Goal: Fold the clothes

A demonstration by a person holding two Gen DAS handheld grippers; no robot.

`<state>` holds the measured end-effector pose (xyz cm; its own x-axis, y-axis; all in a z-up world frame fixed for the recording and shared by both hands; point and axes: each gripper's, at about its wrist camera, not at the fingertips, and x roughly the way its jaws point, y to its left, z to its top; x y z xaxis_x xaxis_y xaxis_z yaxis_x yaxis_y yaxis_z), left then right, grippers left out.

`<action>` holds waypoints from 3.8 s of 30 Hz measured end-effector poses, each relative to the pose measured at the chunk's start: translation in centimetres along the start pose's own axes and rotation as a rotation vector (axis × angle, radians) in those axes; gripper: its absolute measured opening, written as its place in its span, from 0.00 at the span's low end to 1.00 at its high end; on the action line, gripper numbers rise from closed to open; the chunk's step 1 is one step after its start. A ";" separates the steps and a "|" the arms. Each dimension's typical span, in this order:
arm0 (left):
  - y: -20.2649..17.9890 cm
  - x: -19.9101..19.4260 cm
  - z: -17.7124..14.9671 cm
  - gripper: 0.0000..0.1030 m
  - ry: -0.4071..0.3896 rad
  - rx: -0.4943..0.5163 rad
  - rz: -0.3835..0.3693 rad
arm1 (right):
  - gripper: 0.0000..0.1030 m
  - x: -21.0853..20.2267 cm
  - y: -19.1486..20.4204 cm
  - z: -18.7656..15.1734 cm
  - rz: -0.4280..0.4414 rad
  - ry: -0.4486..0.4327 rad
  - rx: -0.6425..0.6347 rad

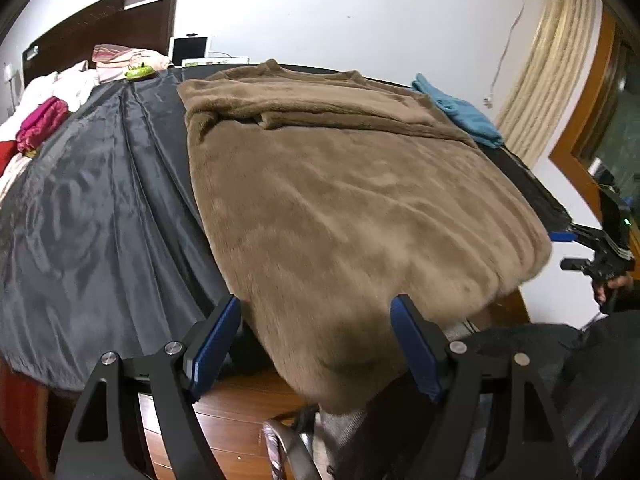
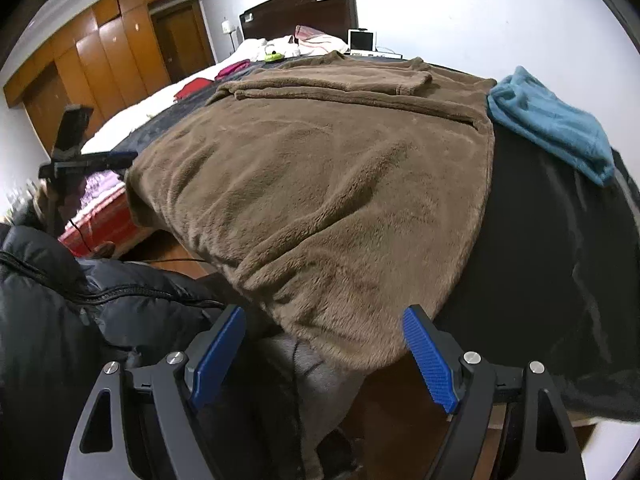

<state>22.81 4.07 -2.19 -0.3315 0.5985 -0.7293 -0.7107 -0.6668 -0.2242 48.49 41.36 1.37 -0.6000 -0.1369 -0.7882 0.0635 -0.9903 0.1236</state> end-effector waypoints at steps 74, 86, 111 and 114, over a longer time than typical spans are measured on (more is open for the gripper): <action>0.6 -3.7 8.6 0.15 -0.306 -0.145 -0.216 | 0.21 -3.0 -6.2 9.7 0.190 -0.496 0.283; 3.0 -2.1 14.9 0.15 -0.337 -0.192 -0.209 | 0.21 -3.0 -8.8 15.6 0.095 -0.524 0.310; 10.5 7.9 30.9 0.15 -0.330 -0.344 -0.115 | 0.21 3.3 -15.6 32.3 -0.097 -0.534 0.342; 11.3 9.7 32.3 0.15 -0.317 -0.363 -0.102 | 0.21 5.1 -16.8 33.8 -0.120 -0.507 0.361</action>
<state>-8.49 16.64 9.05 -0.4840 0.7366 -0.4724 -0.5056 -0.6760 -0.5360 17.35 58.11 15.64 -0.8952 0.0903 -0.4364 -0.2472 -0.9155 0.3176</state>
